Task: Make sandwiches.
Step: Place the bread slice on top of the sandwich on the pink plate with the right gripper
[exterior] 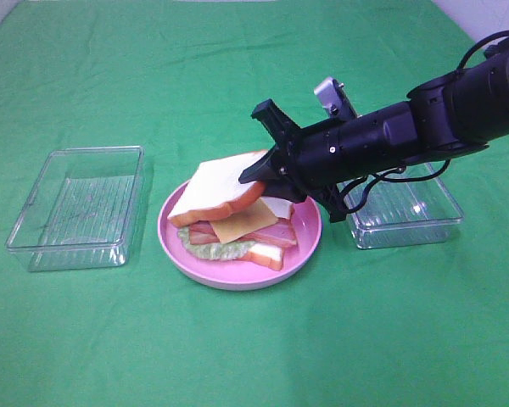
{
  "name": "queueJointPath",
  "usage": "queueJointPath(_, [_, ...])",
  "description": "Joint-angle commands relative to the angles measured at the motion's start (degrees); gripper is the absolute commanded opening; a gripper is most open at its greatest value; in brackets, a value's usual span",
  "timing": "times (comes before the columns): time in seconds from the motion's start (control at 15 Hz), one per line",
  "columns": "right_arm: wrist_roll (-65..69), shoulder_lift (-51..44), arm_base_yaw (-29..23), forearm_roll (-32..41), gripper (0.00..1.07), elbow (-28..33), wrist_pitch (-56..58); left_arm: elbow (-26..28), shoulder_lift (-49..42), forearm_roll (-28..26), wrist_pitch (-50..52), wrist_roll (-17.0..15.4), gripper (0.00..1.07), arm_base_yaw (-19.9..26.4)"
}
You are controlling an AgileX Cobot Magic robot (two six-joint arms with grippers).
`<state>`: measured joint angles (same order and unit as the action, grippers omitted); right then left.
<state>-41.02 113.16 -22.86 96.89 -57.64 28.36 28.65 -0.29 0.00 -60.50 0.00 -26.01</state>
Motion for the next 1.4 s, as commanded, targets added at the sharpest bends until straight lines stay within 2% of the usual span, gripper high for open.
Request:
queueJointPath(0.07, [-0.29,-0.17,-0.11,-0.69,0.2,-0.17,0.17,-0.11,-1.2,0.0,0.63,0.0,0.79,-0.23])
queueJointPath(0.27, [-0.29,-0.17,-0.11,-3.9,0.45,-0.17,0.4,-0.11,-1.2,0.0,0.63,0.0,0.79,-0.23])
queueJointPath(0.53, [1.43,-0.17,-0.11,-9.63,0.65,-0.17,0.52,-0.11,-1.2,0.0,0.63,0.0,0.79,-0.23])
queueJointPath(0.6, [2.35,-0.29,-0.11,-13.18,0.73,-0.17,0.34,-0.11,-1.2,0.0,0.63,0.0,0.79,-0.23])
queueJointPath(0.87, [6.47,-2.75,-0.11,-22.69,0.73,-0.17,-1.32,-0.11,-1.2,0.0,0.63,0.0,0.79,-0.23])
queueJointPath(1.2, [26.93,-10.37,-0.11,-50.25,0.73,-0.11,-2.75,-0.11,-1.2,0.0,0.63,0.0,0.79,-0.23])
queueJointPath(1.4, [36.44,-17.99,-0.11,-70.42,0.73,-0.11,5.04,-0.11,-1.2,0.0,0.63,0.0,0.79,-0.23])
